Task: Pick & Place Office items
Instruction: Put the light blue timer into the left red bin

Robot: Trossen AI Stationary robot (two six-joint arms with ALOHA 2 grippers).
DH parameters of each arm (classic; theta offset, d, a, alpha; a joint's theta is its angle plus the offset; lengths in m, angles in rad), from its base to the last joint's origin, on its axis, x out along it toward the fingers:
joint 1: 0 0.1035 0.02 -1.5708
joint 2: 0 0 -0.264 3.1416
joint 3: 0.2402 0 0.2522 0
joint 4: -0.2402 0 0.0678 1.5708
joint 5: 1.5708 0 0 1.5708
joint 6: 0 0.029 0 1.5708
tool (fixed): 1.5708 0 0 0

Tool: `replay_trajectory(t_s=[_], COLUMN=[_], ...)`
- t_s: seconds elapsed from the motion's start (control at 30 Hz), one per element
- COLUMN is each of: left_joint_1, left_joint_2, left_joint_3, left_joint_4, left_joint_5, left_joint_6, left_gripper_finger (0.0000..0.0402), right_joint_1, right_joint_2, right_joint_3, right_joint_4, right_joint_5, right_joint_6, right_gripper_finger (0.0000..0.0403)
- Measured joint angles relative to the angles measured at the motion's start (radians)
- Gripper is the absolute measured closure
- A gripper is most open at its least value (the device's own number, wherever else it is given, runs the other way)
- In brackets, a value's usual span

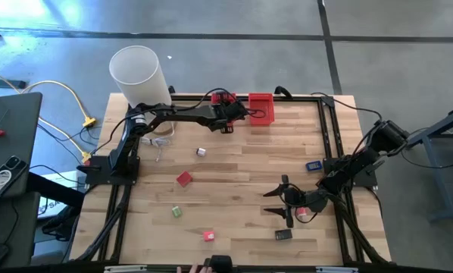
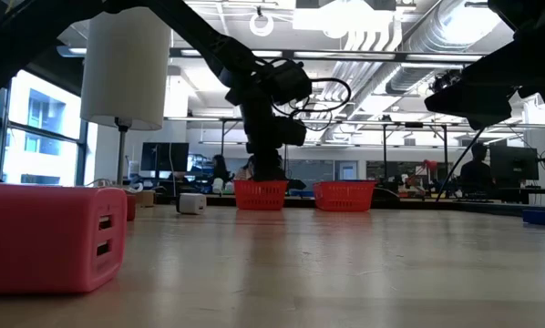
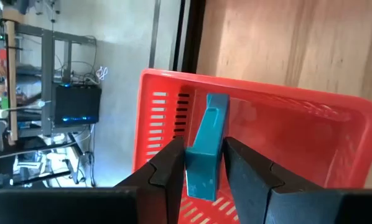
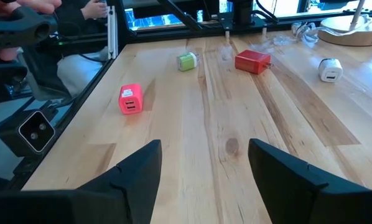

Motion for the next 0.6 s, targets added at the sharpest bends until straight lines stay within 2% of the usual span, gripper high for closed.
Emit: replay_trajectory(t_s=[0.6], left_joint_1=[-0.001], left_joint_2=[0.0], left_joint_3=[0.0], left_joint_4=[0.0], left_joint_5=[0.026], left_joint_6=[0.01], left_gripper_finger=[0.0295], right_joint_1=[0.0], right_joint_2=[0.0], right_joint_3=[0.0], right_joint_4=[0.0], right_joint_5=[0.0], right_joint_6=[0.0], right_gripper_finger=[0.0174])
